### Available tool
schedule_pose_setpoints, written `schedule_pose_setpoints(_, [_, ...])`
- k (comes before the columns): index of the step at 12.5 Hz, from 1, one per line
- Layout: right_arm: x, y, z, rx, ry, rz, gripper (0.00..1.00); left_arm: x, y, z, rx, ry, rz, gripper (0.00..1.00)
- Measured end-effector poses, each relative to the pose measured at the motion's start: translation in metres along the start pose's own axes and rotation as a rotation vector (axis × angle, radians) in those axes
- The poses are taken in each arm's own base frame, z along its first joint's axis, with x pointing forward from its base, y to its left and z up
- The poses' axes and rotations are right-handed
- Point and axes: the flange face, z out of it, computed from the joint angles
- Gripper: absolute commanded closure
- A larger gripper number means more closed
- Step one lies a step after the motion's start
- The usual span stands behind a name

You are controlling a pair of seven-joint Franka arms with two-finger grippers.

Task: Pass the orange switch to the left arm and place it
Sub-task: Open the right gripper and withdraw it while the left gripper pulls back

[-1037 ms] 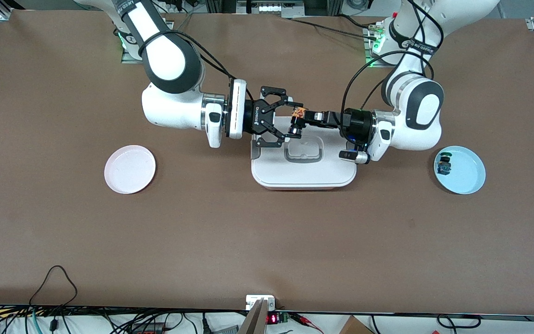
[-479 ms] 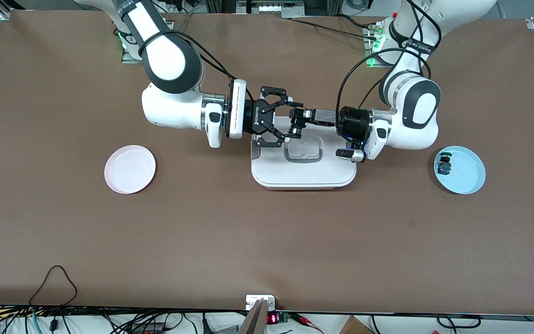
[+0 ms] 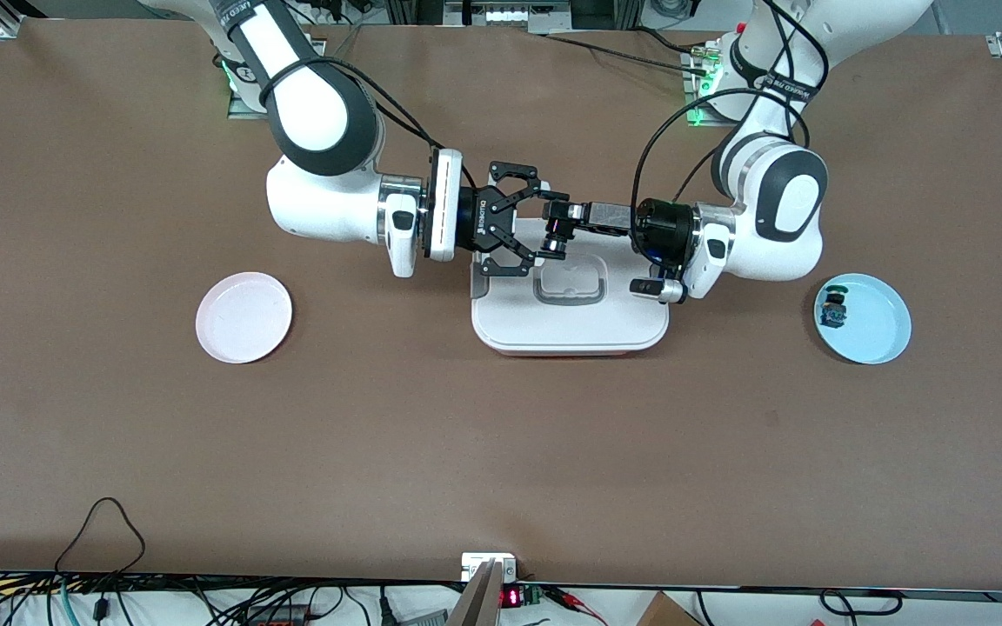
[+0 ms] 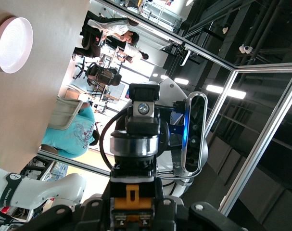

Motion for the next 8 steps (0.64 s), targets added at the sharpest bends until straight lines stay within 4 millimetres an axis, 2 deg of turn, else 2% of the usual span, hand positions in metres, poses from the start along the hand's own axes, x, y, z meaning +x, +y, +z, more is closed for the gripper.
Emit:
schedule_pose_setpoints(1, [0.000, 0.000, 0.000, 0.000, 0.000, 0.000, 0.79, 0.000, 0.000, 0.000, 0.000, 0.000, 0.000, 1.00])
schedule_pose_setpoints(2, [0.001, 0.000, 0.000, 0.000, 0.002, 0.001, 0.58, 0.000, 0.001, 0.000, -0.001, 0.000, 0.002, 1.00])
schedule_pose_setpoints(3, [0.003, 0.000, -0.001, 0.000, 0.004, 0.003, 0.01, 0.000, 0.003, 0.001, -0.004, -0.001, 0.005, 1.00])
schedule_pose_setpoints(5, [0.011, 0.003, -0.006, -0.009, 0.016, 0.014, 0.00, 0.001, 0.006, 0.002, -0.011, -0.001, 0.006, 1.00])
schedule_pose_setpoints(8, [0.052, 0.018, -0.045, -0.053, 0.071, 0.047, 0.00, 0.001, 0.004, 0.001, -0.011, 0.000, 0.002, 1.00])
